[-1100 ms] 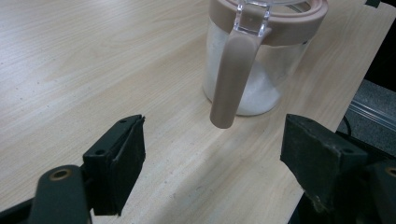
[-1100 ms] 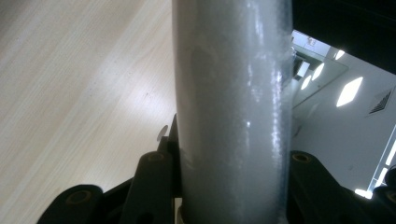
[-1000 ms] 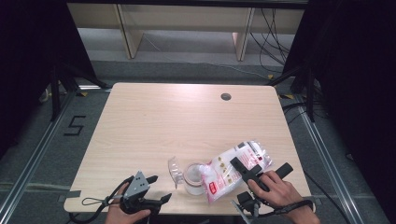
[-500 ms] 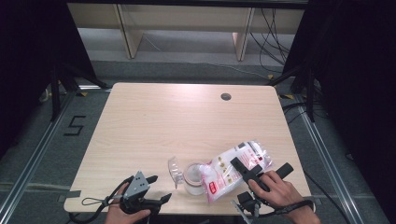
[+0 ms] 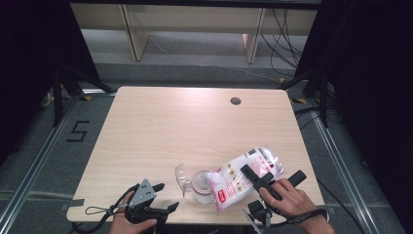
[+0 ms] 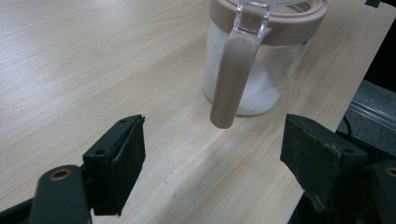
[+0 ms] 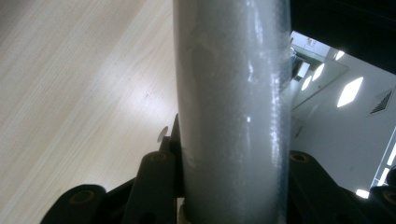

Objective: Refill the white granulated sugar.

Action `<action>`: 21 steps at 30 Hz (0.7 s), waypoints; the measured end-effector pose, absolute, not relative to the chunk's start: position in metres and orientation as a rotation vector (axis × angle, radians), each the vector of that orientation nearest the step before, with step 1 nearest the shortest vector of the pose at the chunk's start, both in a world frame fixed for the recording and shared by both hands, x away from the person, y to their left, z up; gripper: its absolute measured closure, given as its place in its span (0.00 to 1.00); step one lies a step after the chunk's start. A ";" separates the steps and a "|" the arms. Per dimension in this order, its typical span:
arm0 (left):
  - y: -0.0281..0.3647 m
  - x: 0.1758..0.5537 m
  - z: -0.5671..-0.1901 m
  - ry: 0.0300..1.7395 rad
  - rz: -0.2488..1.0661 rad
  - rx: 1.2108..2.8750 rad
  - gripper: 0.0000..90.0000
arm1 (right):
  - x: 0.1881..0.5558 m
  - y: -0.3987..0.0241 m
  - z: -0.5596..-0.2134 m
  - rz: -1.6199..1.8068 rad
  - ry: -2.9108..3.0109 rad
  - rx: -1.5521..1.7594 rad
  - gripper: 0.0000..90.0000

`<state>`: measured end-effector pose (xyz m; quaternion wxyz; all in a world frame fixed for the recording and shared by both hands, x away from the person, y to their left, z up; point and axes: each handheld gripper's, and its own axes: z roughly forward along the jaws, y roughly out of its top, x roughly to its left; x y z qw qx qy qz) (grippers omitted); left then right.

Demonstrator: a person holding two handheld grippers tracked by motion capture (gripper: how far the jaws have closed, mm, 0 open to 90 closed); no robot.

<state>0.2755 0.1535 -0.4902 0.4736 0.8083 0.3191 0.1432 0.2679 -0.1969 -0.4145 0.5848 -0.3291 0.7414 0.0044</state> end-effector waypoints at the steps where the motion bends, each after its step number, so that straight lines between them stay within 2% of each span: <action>1: 0.154 0.276 -0.490 0.764 0.359 1.986 0.24 | 0.268 -0.197 -0.414 0.010 1.727 -0.768 0.76; 21: 0.153 0.275 -0.490 0.790 0.345 1.974 0.24 | 0.268 -0.197 -0.414 0.013 1.730 -0.772 0.77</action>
